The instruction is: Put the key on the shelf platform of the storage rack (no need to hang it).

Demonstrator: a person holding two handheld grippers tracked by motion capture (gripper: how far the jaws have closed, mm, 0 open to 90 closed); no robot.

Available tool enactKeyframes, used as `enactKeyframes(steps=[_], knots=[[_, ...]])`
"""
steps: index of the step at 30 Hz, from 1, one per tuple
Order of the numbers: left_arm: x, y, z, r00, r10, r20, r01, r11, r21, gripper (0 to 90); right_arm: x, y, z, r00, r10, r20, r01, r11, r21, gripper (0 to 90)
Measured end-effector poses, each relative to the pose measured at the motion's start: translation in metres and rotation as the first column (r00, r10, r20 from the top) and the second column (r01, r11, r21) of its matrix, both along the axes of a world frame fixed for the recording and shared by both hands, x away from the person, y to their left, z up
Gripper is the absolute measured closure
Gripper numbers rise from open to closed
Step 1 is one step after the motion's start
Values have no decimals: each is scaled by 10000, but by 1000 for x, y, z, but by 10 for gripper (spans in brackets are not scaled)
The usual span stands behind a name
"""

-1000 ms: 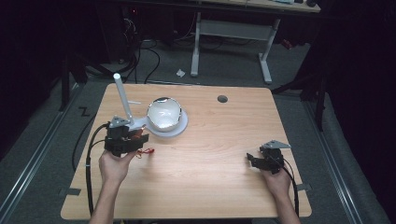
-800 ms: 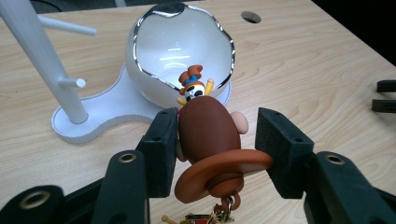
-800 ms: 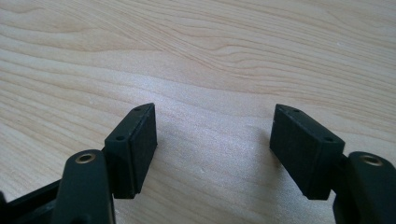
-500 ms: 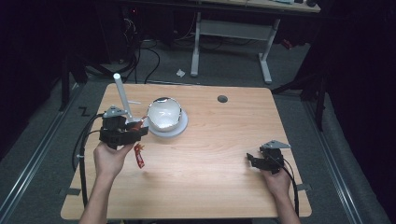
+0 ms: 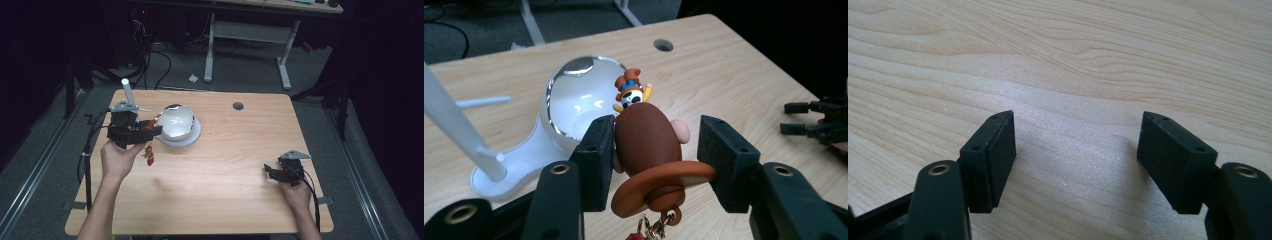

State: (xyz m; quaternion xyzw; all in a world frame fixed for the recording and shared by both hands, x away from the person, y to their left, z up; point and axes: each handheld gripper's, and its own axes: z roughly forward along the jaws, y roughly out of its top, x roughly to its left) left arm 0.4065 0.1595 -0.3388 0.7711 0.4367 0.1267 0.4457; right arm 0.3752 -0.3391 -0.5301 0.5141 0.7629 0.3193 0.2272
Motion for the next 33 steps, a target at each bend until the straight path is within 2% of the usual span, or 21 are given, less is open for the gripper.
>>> enactKeyframes(steps=[5,12,22,33], knots=[[7,-2,12,9999,-98,74,99,9999,-86,504,0,0,0,10000,0,0,0,10000,2,319],[18,-8,26,9996,-200,179,200,9998,14,504,0,0,0,10000,0,1,0,10000,0,319],[37,-14,36,9995,-132,278,131,9999,9,504,0,0,0,10000,4,-1,-4,10000,1,318],[59,-31,43,9990,-308,338,307,9995,41,504,0,0,0,10000,13,-4,-13,10000,4,319]])
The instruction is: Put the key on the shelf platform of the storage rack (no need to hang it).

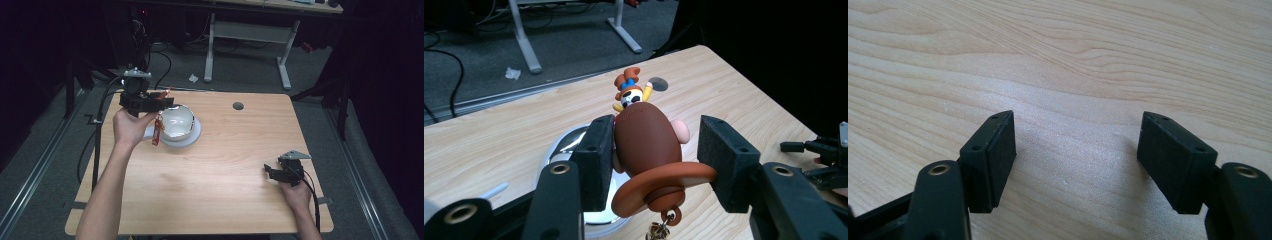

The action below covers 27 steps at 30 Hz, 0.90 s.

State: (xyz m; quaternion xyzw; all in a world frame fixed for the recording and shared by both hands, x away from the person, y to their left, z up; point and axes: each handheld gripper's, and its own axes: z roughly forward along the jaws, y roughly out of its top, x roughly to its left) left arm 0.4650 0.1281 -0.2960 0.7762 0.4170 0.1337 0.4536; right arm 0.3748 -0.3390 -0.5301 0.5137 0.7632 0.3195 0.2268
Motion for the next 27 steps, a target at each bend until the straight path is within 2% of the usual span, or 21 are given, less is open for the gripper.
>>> enactKeyframes(steps=[11,14,23,27], knots=[[22,-19,3,9999,-124,79,122,9997,223,504,0,0,0,10000,36,19,-36,10000,-19,319],[27,-23,1,9999,-114,85,113,9999,128,503,0,0,0,10000,30,12,-30,10000,-9,319],[41,-29,-8,10000,0,40,-1,9998,187,502,0,0,0,10000,38,8,-38,10000,-17,319],[44,-33,-11,9999,15,121,-20,9994,353,501,0,0,0,10000,53,18,-53,10000,-26,318]])
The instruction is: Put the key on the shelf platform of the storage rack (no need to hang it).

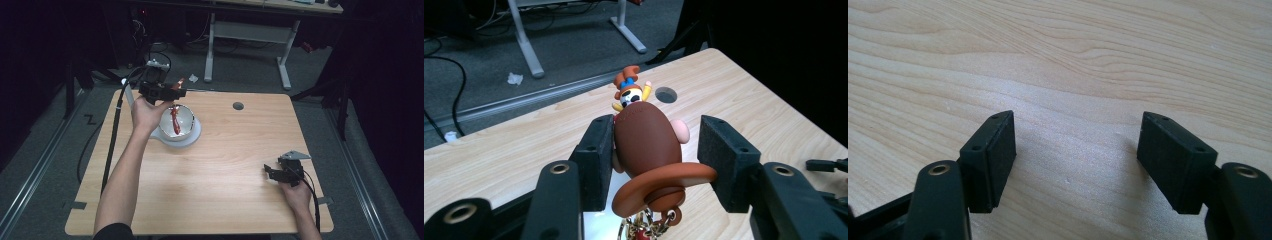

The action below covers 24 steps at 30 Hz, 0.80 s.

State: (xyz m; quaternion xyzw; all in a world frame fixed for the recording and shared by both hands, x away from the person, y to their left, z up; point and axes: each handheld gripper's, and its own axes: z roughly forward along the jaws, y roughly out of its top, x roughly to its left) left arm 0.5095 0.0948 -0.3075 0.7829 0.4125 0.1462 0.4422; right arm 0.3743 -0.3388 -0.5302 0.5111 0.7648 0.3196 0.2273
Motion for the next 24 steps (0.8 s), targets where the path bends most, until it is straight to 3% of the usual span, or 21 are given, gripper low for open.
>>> enactKeyframes(steps=[6,16,24], knots=[[9,-6,-11,9999,156,-10,-155,9988,458,500,0,0,0,10000,2,2,-2,10000,0,319],[15,-8,-19,9996,288,-13,-287,9985,464,499,0,0,0,10000,3,0,-3,10000,1,319],[16,-10,-34,9994,140,-309,-117,9973,726,498,0,0,0,10000,4,0,-4,10000,2,319]])
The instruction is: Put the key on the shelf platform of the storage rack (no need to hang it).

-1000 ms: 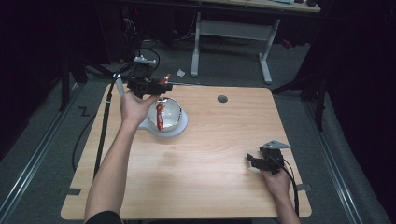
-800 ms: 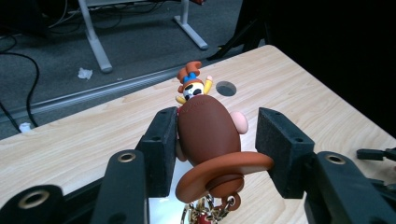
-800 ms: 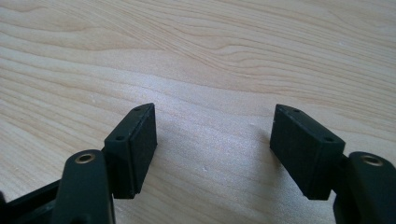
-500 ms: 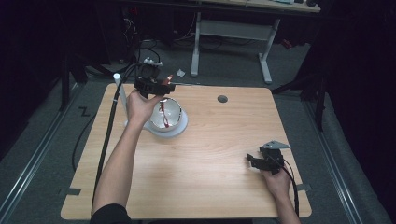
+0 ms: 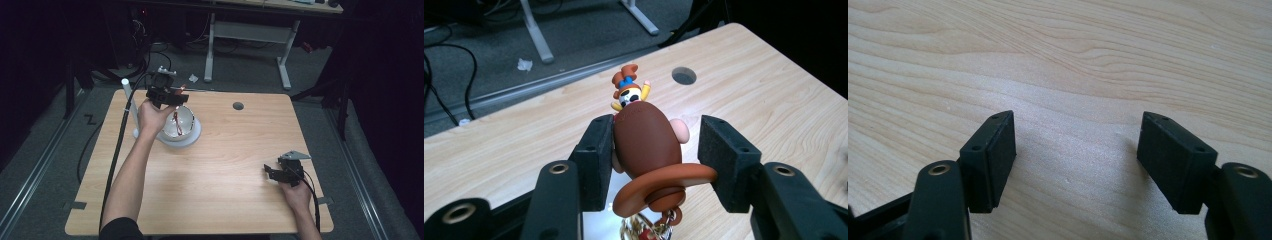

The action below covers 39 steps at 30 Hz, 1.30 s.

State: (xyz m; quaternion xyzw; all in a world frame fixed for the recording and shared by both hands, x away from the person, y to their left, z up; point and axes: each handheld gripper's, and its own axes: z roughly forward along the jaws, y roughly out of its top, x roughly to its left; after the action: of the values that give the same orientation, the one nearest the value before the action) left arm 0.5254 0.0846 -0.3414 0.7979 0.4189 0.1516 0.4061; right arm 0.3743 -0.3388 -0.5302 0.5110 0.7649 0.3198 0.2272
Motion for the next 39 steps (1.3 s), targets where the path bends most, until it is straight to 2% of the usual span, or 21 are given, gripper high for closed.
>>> enactKeyframes(steps=[4,6,14,20,22,23,32,36,39], knots=[[0,0,-7,9999,-60,-161,61,9999,121,497,0,0,0,10000,3,0,-3,10000,-2,318],[0,-1,-10,9997,-123,-217,130,9994,325,497,0,0,0,10000,3,-1,-3,10000,-2,319],[-1,-4,-24,9981,-305,-539,329,9984,454,496,0,0,0,10000,2,0,-2,10000,-1,318],[-2,-3,-36,9941,-370,-1015,417,9982,441,495,0,0,0,10000,8,3,-8,10000,0,319],[-2,-3,-40,9933,-294,-1119,361,9976,591,494,0,0,0,10000,13,4,-13,10000,1,319],[-2,-3,-41,9933,-238,-1129,317,9971,685,494,0,0,0,10000,14,7,-14,10000,0,319],[-1,-1,-55,9891,-239,-1456,339,9972,664,493,0,0,0,10000,12,5,-12,10000,-1,318],[2,-3,-61,9844,-225,-1743,387,9952,901,493,0,0,0,10000,8,4,-8,10000,3,318],[4,-5,-65,9816,-263,-1894,444,9948,920,492,0,0,0,10000,4,14,-4,10000,0,318]])
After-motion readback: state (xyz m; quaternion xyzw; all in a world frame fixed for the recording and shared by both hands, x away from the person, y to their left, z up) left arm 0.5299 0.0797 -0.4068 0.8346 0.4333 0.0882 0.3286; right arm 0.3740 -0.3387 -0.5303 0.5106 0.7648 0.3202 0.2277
